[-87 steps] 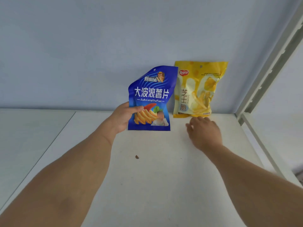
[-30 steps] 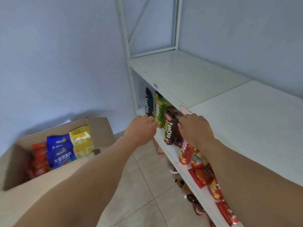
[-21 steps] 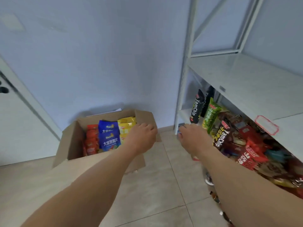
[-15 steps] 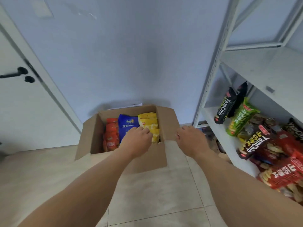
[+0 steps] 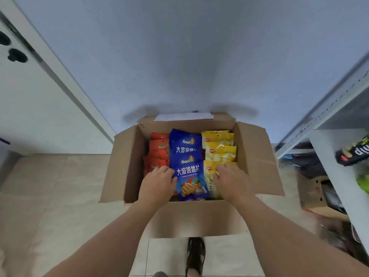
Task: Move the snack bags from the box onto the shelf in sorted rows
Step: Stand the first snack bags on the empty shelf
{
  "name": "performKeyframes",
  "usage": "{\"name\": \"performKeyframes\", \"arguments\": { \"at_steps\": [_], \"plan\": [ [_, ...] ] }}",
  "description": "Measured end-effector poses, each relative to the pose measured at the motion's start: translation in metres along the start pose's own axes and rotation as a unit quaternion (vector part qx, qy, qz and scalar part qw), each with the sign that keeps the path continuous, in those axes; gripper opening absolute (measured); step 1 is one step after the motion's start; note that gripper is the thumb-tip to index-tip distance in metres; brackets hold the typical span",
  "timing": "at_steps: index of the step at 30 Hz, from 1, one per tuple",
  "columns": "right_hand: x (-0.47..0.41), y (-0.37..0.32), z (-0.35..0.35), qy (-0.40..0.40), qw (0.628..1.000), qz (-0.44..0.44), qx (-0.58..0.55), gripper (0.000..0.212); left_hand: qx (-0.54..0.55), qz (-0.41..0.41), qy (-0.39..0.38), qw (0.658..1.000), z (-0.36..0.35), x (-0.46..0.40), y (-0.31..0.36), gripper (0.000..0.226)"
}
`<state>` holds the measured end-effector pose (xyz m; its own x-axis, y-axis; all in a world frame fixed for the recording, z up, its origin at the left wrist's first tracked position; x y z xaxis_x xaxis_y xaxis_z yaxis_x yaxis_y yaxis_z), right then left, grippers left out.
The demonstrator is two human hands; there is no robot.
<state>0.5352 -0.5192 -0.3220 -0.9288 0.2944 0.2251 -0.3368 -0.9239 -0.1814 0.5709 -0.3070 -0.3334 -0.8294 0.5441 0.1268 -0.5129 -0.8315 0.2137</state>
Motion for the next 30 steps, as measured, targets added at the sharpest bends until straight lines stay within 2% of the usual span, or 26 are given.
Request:
{"name": "performKeyframes", "arguments": {
  "at_steps": [2, 5, 9, 12, 14, 16, 18, 21, 23, 25, 27, 30],
  "plan": [
    [-0.026, -0.005, -0.029, -0.026, 0.999, -0.019, -0.010, 0.030, 0.053, 0.060, -0.009, 0.997, -0.025, -0.016, -0.025, 0.030],
    [-0.061, 0.000, -0.074, -0.069, 0.992, -0.090, -0.047, 0.040, 0.146, 0.140, -0.068, 0.977, -0.077, -0.041, -0.054, 0.038],
    [-0.099, 0.032, -0.128, -0.102, 0.960, -0.233, -0.114, 0.050, 0.313, 0.248, -0.151, 0.904, -0.148, -0.076, -0.071, 0.057],
    [-0.114, 0.065, -0.173, -0.128, 0.906, -0.361, -0.179, 0.064, 0.401, 0.331, -0.181, 0.835, -0.202, -0.091, -0.082, 0.059],
    [-0.120, 0.081, -0.200, -0.151, 0.862, -0.426, -0.230, 0.075, 0.443, 0.373, -0.174, 0.796, -0.232, -0.096, -0.087, 0.067],
    [-0.126, 0.091, -0.219, -0.166, 0.830, -0.464, -0.263, 0.085, 0.460, 0.414, -0.160, 0.769, -0.254, -0.097, -0.092, 0.080],
    [-0.132, 0.099, -0.232, -0.171, 0.803, -0.492, -0.289, 0.093, 0.455, 0.447, -0.142, 0.757, -0.267, -0.097, -0.096, 0.087],
    [-0.139, 0.108, -0.253, -0.169, 0.764, -0.505, -0.364, 0.101, 0.454, 0.452, -0.116, 0.759, -0.279, -0.097, -0.094, 0.078],
    [-0.140, 0.114, -0.266, -0.171, 0.756, -0.502, -0.383, 0.106, 0.465, 0.434, -0.111, 0.764, -0.283, -0.098, -0.089, 0.064],
    [-0.138, 0.119, -0.275, -0.183, 0.757, -0.501, -0.377, 0.106, 0.493, 0.420, -0.113, 0.753, -0.285, -0.099, -0.083, 0.047],
    [-0.135, 0.122, -0.282, -0.194, 0.759, -0.491, -0.381, 0.101, 0.530, 0.418, -0.115, 0.729, -0.288, -0.101, -0.079, 0.039],
    [-0.135, 0.121, -0.292, -0.234, 0.765, -0.444, -0.404, 0.079, 0.558, 0.411, -0.106, 0.713, -0.292, -0.105, -0.078, 0.027]
  ]
}}
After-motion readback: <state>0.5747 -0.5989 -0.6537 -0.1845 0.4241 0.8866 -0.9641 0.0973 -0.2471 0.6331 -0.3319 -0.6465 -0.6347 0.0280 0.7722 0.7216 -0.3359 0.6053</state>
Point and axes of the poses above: each hand's wrist, its own x-axis away from the middle knuckle, its own z-axis out of the back of the hand, y = z × x, the point moved 6 cm from there along -x, towards the middle knuckle, and after that the axes turned 11 degrees about -z, right-handed, at the moved point
